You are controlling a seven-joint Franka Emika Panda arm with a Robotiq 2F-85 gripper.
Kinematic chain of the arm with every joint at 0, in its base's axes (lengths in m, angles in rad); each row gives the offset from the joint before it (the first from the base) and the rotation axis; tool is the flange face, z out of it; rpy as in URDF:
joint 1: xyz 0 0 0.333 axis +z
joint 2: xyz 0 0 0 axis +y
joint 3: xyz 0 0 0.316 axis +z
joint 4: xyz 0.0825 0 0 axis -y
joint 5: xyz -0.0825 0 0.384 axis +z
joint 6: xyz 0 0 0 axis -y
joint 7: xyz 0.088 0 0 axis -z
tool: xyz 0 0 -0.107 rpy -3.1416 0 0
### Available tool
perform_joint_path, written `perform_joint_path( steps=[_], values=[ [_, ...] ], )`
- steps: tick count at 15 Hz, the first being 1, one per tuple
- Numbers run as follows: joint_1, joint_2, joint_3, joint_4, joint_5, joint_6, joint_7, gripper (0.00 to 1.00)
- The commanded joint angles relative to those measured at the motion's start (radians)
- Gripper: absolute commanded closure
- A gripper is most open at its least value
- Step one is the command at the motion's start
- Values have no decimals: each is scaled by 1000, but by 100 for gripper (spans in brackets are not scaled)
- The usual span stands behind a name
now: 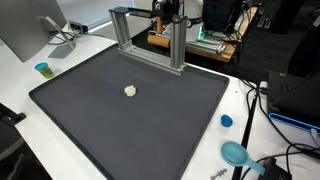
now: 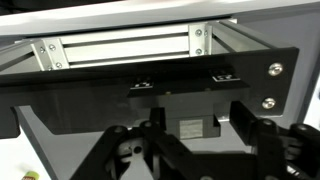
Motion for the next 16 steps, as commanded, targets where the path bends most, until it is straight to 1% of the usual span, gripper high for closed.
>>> perform_joint_path(
  steps=[1,2,4,5,10,11,12,13,14,15,16],
  values=[
    [16,-12,-30,2,19,-36,-50,43],
    [16,-12,-33,2,18,-39,-58,54],
    [15,-9,-43,3,17,-41,-80,68],
    [17,-17,-52,-7,17,-38,-98,73],
    [26,-12,-81,-7,27,-37,-146,73],
    [34,-10,-89,-8,37,-42,-158,30],
    [32,-7,-90,-3,39,-45,-160,20],
    [32,-1,-96,2,44,-52,-167,65],
    [27,-2,-97,1,44,-53,-163,61],
    [24,-4,-99,2,49,-51,-158,62],
    [20,-6,-99,3,53,-48,-151,67]
  ],
)
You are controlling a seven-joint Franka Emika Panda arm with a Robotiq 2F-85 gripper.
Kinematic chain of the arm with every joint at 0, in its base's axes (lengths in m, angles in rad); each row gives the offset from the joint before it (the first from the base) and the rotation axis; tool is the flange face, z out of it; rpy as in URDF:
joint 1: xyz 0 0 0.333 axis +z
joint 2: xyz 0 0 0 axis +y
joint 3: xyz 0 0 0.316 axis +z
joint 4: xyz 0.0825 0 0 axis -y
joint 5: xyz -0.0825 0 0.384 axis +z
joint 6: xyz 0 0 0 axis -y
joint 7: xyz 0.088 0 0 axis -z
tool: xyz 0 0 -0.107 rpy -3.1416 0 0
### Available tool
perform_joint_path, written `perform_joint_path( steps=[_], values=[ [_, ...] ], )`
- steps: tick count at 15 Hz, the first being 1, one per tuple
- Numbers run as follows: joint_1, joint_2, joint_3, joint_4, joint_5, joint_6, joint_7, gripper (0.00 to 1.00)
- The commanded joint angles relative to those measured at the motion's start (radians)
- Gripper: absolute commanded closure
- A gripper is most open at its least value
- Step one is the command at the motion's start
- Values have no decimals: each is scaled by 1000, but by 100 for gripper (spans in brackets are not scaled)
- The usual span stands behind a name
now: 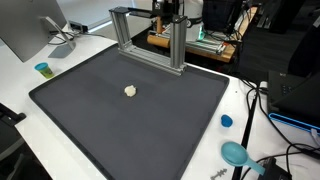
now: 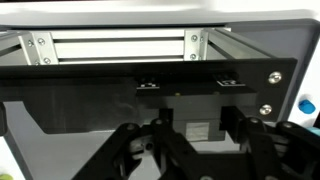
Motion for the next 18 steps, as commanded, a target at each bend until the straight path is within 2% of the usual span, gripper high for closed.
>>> perform_joint_path(
  steps=[1,2,5,8,11,15,17,18],
  values=[
    [-3,-23,-14,-17,30,-20,-6,75],
    [-6,-34,-14,-29,31,-12,-3,79],
    [-32,-36,10,-17,7,-18,45,79],
    [-89,-61,49,-3,-52,-32,120,79],
    [-147,-36,49,78,-111,-102,146,79],
    [-183,20,-2,218,-139,-154,101,79],
    [-178,88,-31,293,-122,-196,81,79],
    [-103,12,9,188,-27,-135,133,79]
  ],
)
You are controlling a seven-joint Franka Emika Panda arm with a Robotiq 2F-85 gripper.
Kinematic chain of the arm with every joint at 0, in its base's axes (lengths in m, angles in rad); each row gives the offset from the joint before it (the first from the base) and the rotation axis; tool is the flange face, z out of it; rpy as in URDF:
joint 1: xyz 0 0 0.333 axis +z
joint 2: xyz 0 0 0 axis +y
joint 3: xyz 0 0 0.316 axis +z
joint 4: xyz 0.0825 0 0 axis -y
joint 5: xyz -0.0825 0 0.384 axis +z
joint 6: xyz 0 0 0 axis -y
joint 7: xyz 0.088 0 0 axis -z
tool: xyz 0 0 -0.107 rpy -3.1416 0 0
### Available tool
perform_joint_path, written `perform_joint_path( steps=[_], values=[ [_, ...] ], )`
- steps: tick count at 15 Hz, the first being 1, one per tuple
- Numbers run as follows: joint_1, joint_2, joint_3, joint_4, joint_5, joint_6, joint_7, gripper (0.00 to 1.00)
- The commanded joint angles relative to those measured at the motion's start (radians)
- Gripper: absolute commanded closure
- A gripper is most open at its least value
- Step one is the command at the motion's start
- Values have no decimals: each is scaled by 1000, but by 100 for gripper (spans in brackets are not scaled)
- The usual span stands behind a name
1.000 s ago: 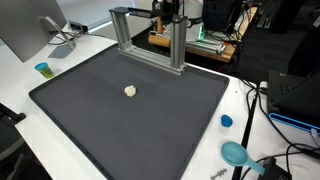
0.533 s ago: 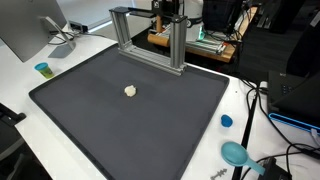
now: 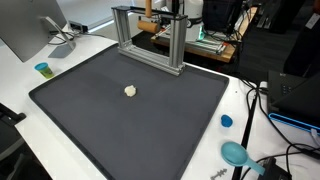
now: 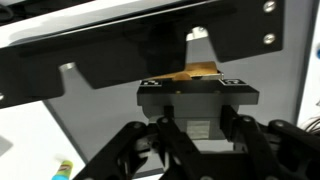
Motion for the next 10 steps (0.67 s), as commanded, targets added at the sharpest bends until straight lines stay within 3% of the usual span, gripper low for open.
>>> perform_joint_path(
  steps=[1,8,9,10],
  values=[
    [-18,14,-10,22,-13,-4,-10,54],
    [-2,24,3,16,-10,19,-16,54],
    [-2,24,3,16,-10,19,-16,79],
    [-9,56,24,32,-28,71,9,79]
  ],
)
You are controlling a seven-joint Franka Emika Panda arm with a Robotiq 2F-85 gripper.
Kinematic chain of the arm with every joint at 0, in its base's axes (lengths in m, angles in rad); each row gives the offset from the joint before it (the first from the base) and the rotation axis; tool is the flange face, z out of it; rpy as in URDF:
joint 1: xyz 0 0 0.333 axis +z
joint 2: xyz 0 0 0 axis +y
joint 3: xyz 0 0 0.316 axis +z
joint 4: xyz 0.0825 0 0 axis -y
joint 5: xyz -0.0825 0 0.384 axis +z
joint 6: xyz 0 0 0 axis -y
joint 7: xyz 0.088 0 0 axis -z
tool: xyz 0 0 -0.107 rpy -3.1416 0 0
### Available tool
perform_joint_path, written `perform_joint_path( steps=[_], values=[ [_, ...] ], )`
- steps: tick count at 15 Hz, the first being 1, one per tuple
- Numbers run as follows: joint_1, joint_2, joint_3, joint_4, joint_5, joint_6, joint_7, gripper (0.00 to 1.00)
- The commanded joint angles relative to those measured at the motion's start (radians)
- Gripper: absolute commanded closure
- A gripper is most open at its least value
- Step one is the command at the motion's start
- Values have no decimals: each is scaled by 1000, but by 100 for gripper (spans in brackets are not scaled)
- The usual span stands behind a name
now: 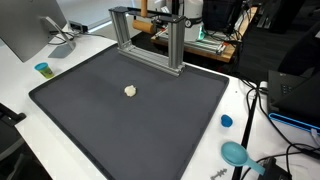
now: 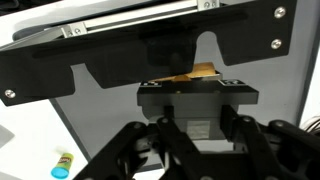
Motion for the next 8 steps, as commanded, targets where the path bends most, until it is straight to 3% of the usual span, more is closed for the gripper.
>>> perform_joint_path(
  steps=[1,3,5,7,8],
  values=[
    [-24,90,35,60,-55,82,39,79],
    [-52,194,39,149,-126,105,35,79],
    [-53,306,-4,255,-155,95,-32,79],
    [1,390,-93,325,-68,185,-202,79],
    [-28,278,-32,210,-115,145,-84,54]
  ],
)
